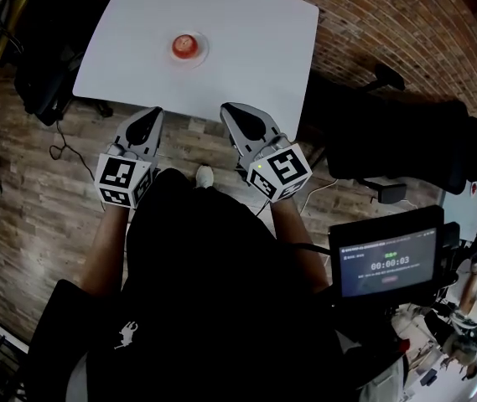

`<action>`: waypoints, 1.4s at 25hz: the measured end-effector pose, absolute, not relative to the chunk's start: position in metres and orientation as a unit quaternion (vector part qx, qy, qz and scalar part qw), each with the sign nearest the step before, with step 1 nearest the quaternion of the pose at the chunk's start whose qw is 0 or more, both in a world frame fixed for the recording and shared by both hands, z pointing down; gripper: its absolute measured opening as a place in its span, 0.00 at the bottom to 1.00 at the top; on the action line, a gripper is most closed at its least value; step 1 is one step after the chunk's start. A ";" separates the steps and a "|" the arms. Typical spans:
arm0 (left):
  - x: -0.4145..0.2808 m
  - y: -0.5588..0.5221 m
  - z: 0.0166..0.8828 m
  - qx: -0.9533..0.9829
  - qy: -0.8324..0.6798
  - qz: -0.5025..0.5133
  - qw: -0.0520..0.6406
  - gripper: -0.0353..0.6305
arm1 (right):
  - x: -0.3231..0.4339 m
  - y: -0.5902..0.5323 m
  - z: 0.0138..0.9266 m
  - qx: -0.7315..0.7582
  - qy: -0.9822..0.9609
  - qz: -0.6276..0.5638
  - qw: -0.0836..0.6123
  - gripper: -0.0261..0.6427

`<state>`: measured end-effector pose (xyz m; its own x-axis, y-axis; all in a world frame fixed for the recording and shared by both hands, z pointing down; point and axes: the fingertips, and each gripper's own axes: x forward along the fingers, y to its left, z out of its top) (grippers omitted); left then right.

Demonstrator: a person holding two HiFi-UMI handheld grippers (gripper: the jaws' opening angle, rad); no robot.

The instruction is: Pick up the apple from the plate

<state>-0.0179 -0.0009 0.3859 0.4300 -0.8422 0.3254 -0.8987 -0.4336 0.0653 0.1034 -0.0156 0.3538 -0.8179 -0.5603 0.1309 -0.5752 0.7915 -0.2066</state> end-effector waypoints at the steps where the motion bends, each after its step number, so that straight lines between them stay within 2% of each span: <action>1: -0.019 -0.003 0.385 0.837 -0.521 0.121 0.115 0.06 | 0.102 -0.017 0.355 0.298 -0.946 0.120 0.033 0.05; 13: -0.037 -0.024 0.395 0.832 -0.527 0.113 0.127 0.06 | 0.088 -0.037 0.359 0.303 -0.944 0.119 0.045 0.05; 25: -0.052 -0.101 0.411 0.856 -0.481 0.146 0.122 0.06 | 0.059 -0.097 0.362 0.338 -0.931 0.128 0.049 0.05; 31: -0.055 -0.142 0.434 0.871 -0.445 0.180 0.106 0.06 | 0.044 -0.126 0.382 0.373 -0.915 0.126 0.085 0.05; 35: -0.049 -0.173 0.442 0.885 -0.416 0.186 0.102 0.06 | 0.037 -0.151 0.388 0.384 -0.910 0.128 0.085 0.05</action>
<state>-0.0491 -0.1727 0.4422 0.5857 -0.6973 0.4133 -0.7730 -0.6338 0.0262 0.0367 -0.1505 0.3885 -0.6902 -0.6781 0.2525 -0.7214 0.6719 -0.1674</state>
